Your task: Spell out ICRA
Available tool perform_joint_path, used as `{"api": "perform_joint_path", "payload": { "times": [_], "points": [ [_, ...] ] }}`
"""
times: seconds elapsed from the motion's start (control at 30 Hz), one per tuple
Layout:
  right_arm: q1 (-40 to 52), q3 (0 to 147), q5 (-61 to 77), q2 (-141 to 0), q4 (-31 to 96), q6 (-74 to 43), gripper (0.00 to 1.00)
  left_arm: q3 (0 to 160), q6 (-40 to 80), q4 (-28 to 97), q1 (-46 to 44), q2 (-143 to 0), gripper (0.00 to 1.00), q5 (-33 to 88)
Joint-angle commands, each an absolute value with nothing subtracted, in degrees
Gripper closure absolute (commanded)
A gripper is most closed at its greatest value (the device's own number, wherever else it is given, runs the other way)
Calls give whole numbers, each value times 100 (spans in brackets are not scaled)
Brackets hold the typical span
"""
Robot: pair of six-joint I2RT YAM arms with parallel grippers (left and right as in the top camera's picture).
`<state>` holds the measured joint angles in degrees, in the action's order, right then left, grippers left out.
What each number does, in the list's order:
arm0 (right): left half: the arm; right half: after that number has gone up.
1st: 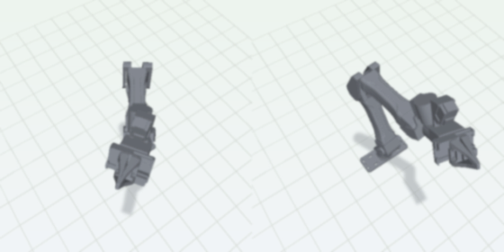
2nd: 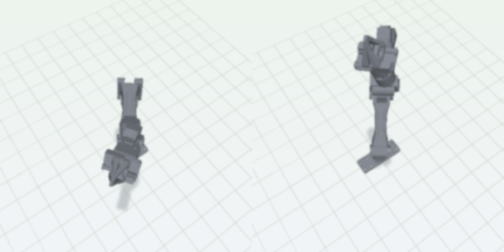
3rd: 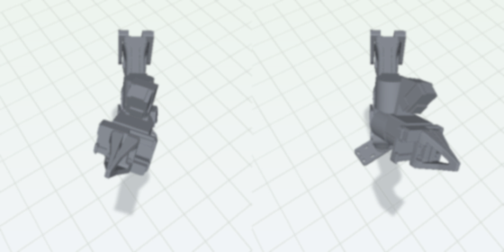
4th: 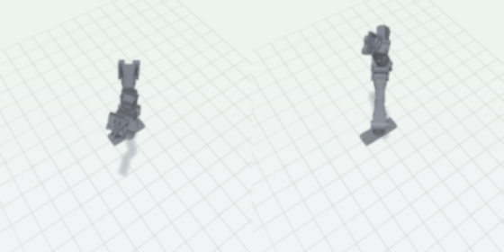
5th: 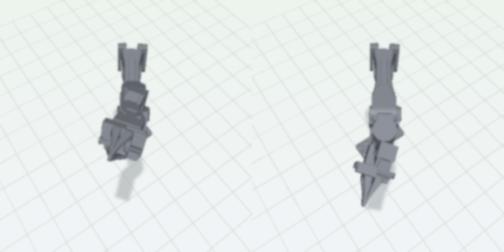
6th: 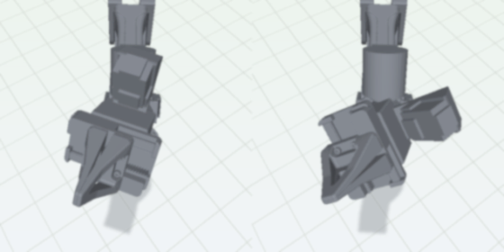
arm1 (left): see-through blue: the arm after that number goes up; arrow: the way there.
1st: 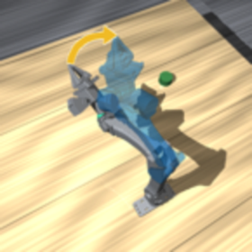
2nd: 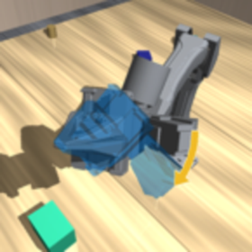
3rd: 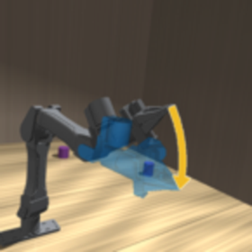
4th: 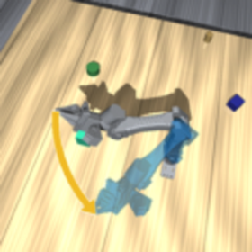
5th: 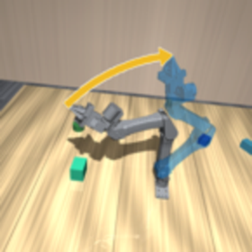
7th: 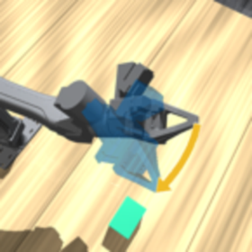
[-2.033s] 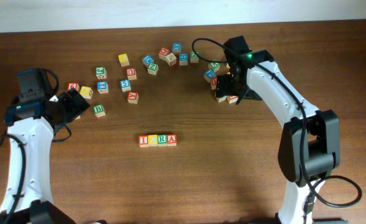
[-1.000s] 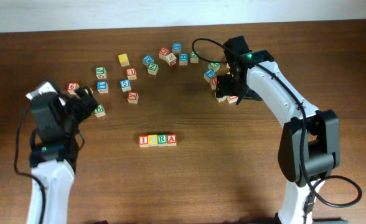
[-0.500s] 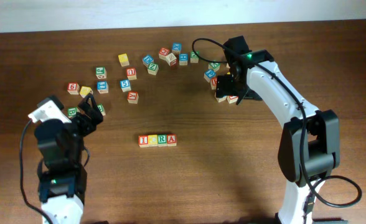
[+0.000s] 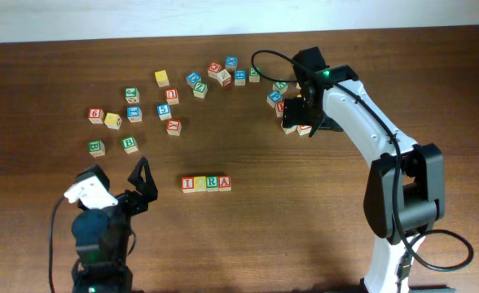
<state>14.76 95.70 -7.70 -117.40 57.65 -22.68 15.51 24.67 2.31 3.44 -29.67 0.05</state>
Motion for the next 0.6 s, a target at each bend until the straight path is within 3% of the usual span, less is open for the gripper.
{"api": "perform_joint_path", "payload": {
  "times": [0.0, 0.23, 0.57],
  "points": [
    [1455, 9633, -821, -11651, 5767, -2274, 2, 1365, 2477, 316, 325, -2475, 1, 25],
    [1455, 9633, -821, -11651, 5765, -2274, 1, 1111, 2477, -1133, 325, -1975, 1, 25],
    [1455, 9633, -821, -11651, 5765, -2274, 2, 615, 2477, -1157, 298, -744, 1, 25]
  ]
}}
